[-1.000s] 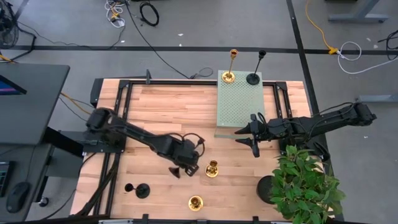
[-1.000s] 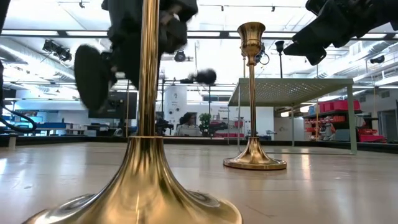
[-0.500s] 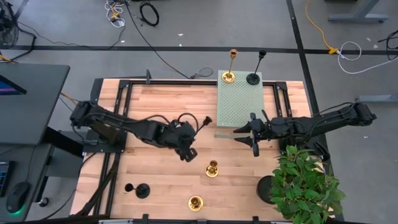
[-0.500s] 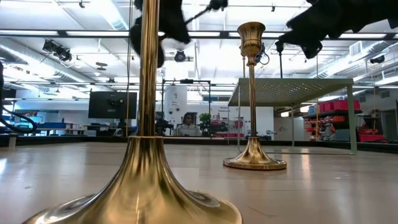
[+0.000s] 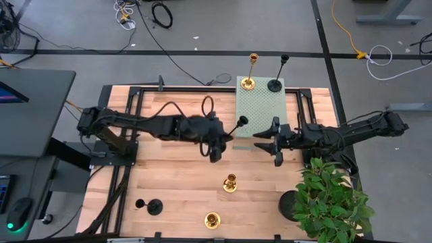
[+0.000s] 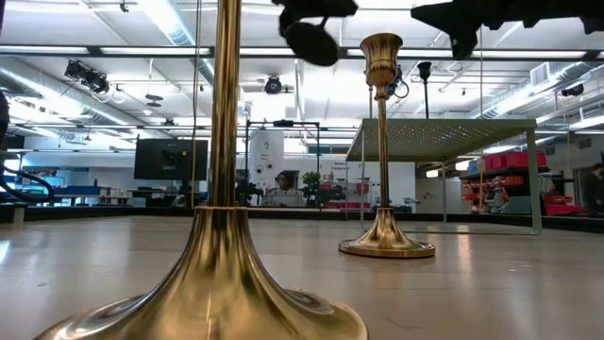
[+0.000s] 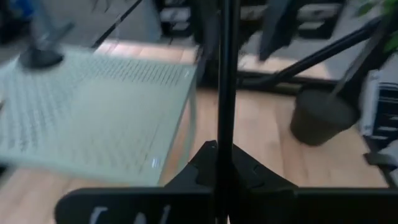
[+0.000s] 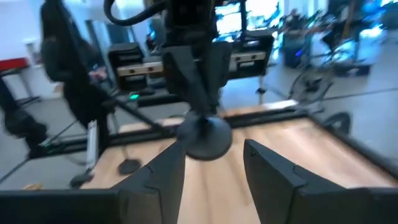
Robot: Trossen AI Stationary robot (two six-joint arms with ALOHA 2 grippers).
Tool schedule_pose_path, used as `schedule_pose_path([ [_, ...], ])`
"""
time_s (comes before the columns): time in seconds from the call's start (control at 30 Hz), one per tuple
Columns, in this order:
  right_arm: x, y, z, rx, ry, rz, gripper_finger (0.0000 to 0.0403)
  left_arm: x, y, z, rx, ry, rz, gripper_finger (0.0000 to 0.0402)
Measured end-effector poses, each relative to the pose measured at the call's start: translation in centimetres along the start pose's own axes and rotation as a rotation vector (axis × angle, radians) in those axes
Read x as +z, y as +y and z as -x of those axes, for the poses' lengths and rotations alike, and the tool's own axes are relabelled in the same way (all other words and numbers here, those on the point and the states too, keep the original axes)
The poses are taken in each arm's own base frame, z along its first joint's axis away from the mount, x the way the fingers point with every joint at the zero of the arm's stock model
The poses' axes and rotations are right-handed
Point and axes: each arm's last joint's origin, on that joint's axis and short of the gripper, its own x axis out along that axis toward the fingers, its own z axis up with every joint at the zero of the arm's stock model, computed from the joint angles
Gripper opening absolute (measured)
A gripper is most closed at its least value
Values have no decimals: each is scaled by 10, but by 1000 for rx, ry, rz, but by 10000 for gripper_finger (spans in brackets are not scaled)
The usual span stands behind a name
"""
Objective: Pick & Place candle stick holders
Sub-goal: Put the right black candle holder on top of the shelf aligned with other black candle holder
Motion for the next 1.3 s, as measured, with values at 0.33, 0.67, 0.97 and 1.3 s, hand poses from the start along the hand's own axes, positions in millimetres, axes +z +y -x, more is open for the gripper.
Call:
schedule_pose_path([
  [0.33, 17, -1, 1, -52, -174, 51, 162, 15, 24, -2, -104, -122, -68, 12],
  [0.67, 20, -7, -15, -87, -294, 58, 162, 19, 34, -4, -144, -167, -91, 14],
  [0.97, 19, -12, -41, -86, -361, 57, 162, 20, 34, -4, -147, -171, -93, 12],
  [1.3, 37, -6, -73, -52, -353, 119, 162, 20, 33, -4, -176, -169, -97, 8],
])
